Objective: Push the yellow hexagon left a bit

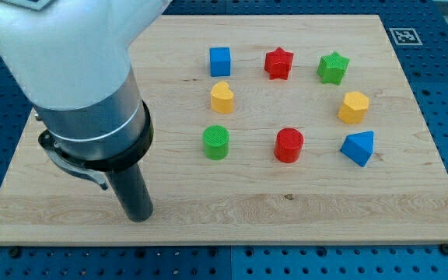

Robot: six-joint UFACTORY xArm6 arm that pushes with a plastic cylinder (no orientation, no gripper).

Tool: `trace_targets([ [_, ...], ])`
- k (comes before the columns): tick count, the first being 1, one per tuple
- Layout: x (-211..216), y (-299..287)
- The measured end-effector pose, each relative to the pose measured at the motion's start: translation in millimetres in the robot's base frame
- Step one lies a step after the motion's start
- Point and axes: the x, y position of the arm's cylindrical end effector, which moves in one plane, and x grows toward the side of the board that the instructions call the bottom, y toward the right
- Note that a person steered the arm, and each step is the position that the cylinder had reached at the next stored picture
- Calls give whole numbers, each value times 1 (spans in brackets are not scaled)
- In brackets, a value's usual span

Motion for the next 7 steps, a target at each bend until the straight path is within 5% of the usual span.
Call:
trace_targets([
  [2,-3,30],
  [4,-3,183],
  [6,-3,243],
  [7,-3,332],
])
